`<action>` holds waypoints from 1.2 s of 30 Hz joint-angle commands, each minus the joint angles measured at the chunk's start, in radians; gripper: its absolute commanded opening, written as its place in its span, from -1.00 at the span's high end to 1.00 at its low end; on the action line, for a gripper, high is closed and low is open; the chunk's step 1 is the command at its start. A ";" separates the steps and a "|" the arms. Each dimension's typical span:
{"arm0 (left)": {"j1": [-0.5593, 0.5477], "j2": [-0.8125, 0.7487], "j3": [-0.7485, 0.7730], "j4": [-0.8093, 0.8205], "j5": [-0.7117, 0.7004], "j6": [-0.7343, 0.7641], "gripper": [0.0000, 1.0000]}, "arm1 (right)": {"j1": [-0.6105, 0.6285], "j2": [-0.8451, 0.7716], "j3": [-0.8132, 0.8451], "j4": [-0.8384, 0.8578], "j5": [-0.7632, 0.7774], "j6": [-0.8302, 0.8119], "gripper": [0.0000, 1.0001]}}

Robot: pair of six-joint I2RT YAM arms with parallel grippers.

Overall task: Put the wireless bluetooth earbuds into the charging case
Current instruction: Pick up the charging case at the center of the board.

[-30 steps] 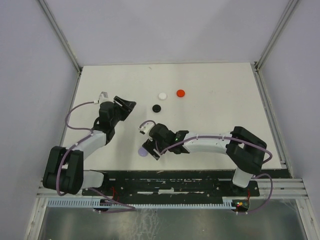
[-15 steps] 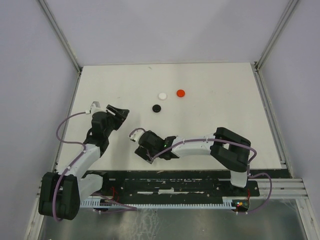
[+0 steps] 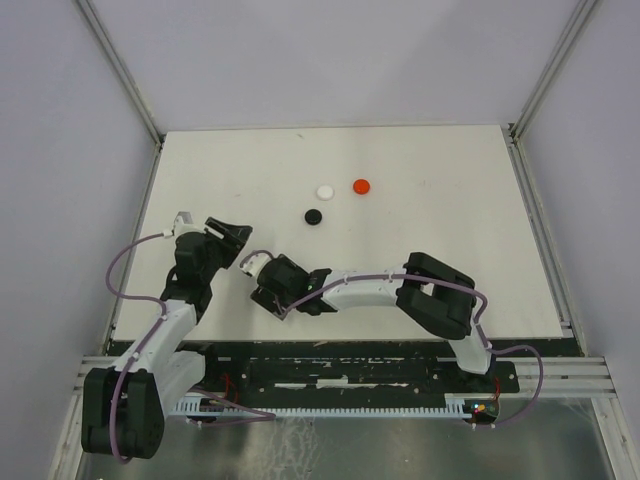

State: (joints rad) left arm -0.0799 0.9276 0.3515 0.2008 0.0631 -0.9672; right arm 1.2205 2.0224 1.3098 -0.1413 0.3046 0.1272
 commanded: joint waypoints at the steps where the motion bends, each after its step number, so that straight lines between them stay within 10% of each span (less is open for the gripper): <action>1: 0.010 -0.013 -0.010 0.009 0.024 0.047 -0.42 | -0.031 0.035 0.055 -0.019 0.017 0.028 -0.72; 36: 0.031 0.049 -0.001 0.067 0.184 0.025 -0.43 | -0.136 -0.119 0.016 -0.132 -0.219 0.035 -0.82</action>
State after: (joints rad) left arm -0.0578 0.9649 0.3367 0.2047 0.1787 -0.9676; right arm 1.0851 1.9144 1.3369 -0.2714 0.1345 0.1360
